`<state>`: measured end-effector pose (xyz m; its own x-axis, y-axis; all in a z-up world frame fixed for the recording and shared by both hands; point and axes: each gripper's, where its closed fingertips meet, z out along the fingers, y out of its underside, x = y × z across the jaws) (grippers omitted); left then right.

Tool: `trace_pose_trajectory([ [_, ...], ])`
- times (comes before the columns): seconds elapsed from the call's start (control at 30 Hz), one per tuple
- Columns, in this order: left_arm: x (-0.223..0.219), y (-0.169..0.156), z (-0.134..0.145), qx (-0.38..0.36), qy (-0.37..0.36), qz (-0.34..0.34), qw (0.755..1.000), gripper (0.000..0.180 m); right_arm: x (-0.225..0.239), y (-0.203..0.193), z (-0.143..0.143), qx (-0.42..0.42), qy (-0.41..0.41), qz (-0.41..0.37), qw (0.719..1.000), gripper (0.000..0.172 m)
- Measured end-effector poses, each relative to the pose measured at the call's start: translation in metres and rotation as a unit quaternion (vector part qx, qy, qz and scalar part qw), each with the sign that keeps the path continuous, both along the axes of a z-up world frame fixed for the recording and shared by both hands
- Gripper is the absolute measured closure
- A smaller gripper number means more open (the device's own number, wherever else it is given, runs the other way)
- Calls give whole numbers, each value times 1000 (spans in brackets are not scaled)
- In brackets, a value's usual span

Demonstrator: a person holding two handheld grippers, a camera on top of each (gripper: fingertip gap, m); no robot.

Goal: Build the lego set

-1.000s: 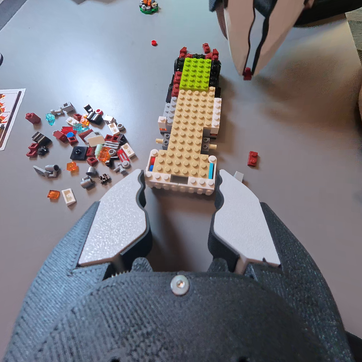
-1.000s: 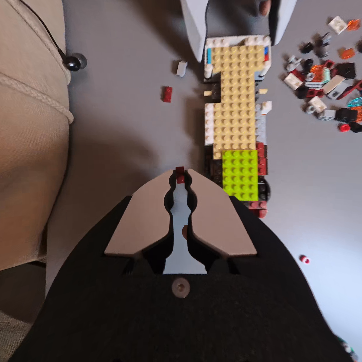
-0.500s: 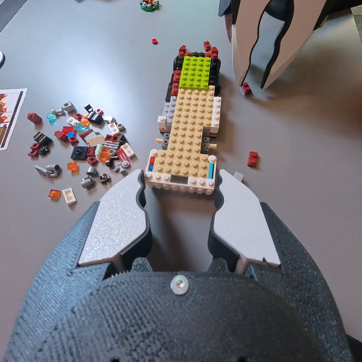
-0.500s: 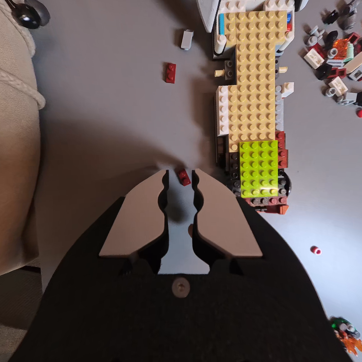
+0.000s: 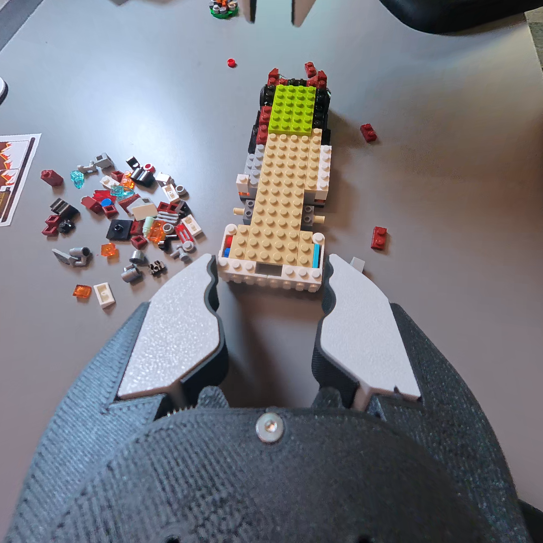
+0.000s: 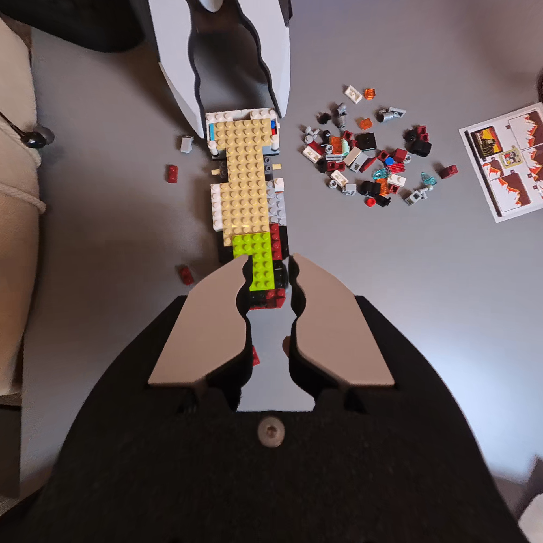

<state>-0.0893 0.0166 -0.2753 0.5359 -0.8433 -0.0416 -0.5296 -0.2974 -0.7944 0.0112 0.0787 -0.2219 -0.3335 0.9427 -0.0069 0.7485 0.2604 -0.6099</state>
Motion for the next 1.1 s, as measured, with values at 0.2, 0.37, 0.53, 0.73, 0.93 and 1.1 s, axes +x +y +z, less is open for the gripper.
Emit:
trace_pose_trajectory([
  [0.2, 0, 0, 0, 2, -5, -2, 1000, 111, -13, 4, -23, -45, -34, 20, 998, 146],
  [0.37, 0, -2, 9, 17, -8, -13, 1000, 104, -16, -3, -36, -64, -53, 46, 995, 142],
  [0.53, 13, 3, 34, 17, -35, -13, 999, 104, -14, -8, -41, -73, -62, 67, 993, 142],
  [0.73, 51, 15, 14, -47, 56, -59, 996, 102, -13, -10, -45, -77, -88, 92, 989, 144],
  [0.93, 61, 24, -11, -98, 115, -69, 986, 89, -15, -8, -47, -76, -99, 107, 986, 149],
  [1.1, 62, 23, -16, -96, 117, -72, 986, 102, -16, -11, -46, -70, -95, 138, 983, 149],
])
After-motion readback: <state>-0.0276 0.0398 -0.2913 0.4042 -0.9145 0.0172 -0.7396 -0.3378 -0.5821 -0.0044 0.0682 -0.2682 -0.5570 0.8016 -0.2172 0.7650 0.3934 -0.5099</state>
